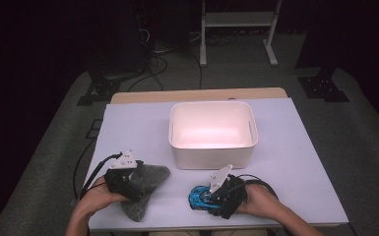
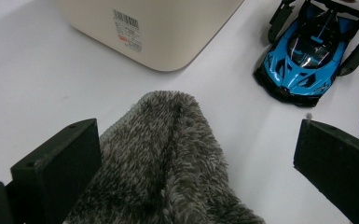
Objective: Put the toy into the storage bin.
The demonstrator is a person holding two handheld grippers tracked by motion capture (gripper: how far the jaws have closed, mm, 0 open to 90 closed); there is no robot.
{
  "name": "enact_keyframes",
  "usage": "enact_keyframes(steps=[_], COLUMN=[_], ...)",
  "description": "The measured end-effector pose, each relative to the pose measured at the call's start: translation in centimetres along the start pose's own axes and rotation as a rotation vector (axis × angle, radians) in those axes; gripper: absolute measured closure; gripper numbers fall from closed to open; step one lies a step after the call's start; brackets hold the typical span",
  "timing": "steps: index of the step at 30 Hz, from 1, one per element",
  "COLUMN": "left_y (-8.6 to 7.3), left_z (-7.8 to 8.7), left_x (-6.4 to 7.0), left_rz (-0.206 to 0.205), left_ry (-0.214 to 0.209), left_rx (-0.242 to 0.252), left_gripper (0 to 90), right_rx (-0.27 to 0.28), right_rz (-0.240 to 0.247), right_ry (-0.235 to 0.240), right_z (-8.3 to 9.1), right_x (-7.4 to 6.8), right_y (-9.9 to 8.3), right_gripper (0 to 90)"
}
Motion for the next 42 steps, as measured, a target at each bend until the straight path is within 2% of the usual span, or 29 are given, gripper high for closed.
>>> enact_keyframes(steps=[5,11,14,23,30,42], left_y=[0.0,-0.1,0.0,-0.1,-0.2,-0.1], left_z=[0.1,0.2,0.2,0.2,0.3,0.4], left_x=[-0.1,-0.2,-0.2,-0.3,-0.3,-0.3], left_rz=[0.004,0.0,0.001,-0.001,-0.004,-0.002], left_ry=[0.005,0.005,0.006,0.011,0.012,0.014], left_rx=[0.006,0.004,0.006,0.003,0.001,0.007], left_gripper=[0.2,0.2,0.2,0.3,0.3,0.2], right_rx=[-0.048,-0.102,-0.116,-0.031,-0.033,-0.01], right_rz=[0.046,0.101,0.104,0.076,0.073,0.054], right_ry=[0.024,0.053,0.054,0.049,0.056,0.103], right_z=[0.3,0.4,0.4,0.5,0.6,1.2], right_x=[0.2,0.5,0.5,0.5,0.4,0.3], right_y=[0.2,0.4,0.5,0.1,0.1,0.6], right_gripper=[23.9,24.6,24.6,25.0,25.1,25.2])
Point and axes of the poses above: each handheld gripper's, and its own axes: z roughly backward along the jaws, y roughly out of its top, x roughly to its right, the point moved 8 cm from there along -z, roughly forward along the jaws, and after that the axes turned 6 degrees about -z, right-handed, at the moved point
